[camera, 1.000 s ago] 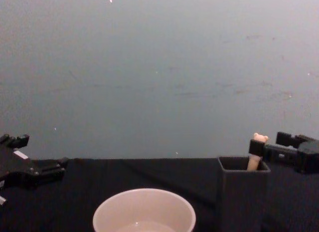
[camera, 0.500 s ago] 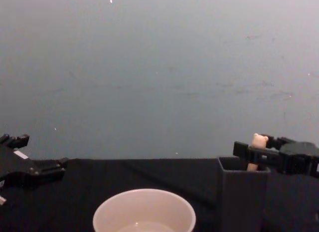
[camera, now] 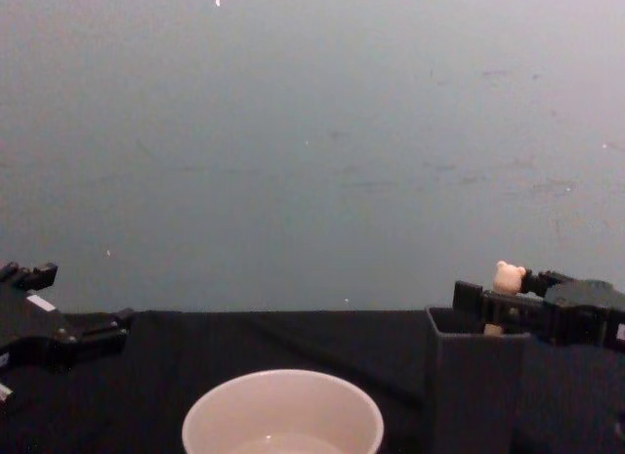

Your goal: Pick up the stirring spoon with one hand, stir inside the cup, then place it back in its original position.

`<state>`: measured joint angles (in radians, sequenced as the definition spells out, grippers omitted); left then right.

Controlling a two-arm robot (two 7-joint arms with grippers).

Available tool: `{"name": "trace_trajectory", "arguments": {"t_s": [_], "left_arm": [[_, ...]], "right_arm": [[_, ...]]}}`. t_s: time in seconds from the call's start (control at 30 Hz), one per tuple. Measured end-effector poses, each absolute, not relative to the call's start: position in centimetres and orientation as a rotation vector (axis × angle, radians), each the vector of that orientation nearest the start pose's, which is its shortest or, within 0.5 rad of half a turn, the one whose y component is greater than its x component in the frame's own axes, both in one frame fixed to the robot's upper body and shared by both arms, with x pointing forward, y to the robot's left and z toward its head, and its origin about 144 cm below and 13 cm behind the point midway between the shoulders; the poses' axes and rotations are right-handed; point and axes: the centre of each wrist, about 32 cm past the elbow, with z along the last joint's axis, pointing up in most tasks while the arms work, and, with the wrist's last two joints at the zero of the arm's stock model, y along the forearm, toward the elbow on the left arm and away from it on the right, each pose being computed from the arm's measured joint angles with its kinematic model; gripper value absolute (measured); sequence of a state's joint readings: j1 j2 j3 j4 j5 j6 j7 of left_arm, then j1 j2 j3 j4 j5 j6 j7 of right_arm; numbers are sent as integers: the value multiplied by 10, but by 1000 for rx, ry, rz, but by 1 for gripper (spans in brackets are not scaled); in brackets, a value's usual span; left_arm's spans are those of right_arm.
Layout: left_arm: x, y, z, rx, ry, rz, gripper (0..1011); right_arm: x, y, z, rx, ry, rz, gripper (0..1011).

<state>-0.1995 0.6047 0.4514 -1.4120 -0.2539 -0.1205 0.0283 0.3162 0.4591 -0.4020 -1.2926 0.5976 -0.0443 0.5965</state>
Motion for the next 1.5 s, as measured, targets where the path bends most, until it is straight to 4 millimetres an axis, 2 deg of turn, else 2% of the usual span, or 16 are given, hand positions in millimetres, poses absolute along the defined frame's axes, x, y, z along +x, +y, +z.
{"name": "trace_trajectory", "arguments": {"t_s": [0.13, 0.4, 0.5, 0.53, 0.6, 0.63, 0.93, 1.0, 1.1, 1.4, 1.5], "left_arm": [[489, 310, 1140, 304, -285, 1248, 1001], [489, 310, 1140, 304, -285, 1248, 1001], [489, 310, 1140, 305, -285, 1248, 1001], [489, 310, 1140, 305, -285, 1248, 1001], [489, 310, 1140, 304, -285, 1248, 1001], [489, 310, 1140, 304, -285, 1248, 1001], [489, 310, 1140, 304, -285, 1248, 1001], [489, 310, 1140, 304, -285, 1248, 1001], [489, 310, 1140, 304, -285, 1248, 1001], [489, 310, 1140, 305, -285, 1248, 1001], [489, 310, 1140, 304, -285, 1248, 1001]], "right_arm": [[530, -289, 1151, 8, 96, -760, 993], [530, -289, 1151, 9, 96, -761, 836], [530, -289, 1151, 9, 96, -762, 746], [530, -289, 1151, 9, 96, -762, 689], [530, -289, 1151, 10, 96, -762, 650], [530, -289, 1151, 10, 96, -762, 592], [530, -289, 1151, 10, 96, -763, 332], [530, -289, 1151, 11, 96, -763, 244], [530, -289, 1151, 11, 96, -763, 213], [529, -288, 1152, 12, 94, -759, 213], [528, -287, 1157, 31, 84, -749, 213]]}}
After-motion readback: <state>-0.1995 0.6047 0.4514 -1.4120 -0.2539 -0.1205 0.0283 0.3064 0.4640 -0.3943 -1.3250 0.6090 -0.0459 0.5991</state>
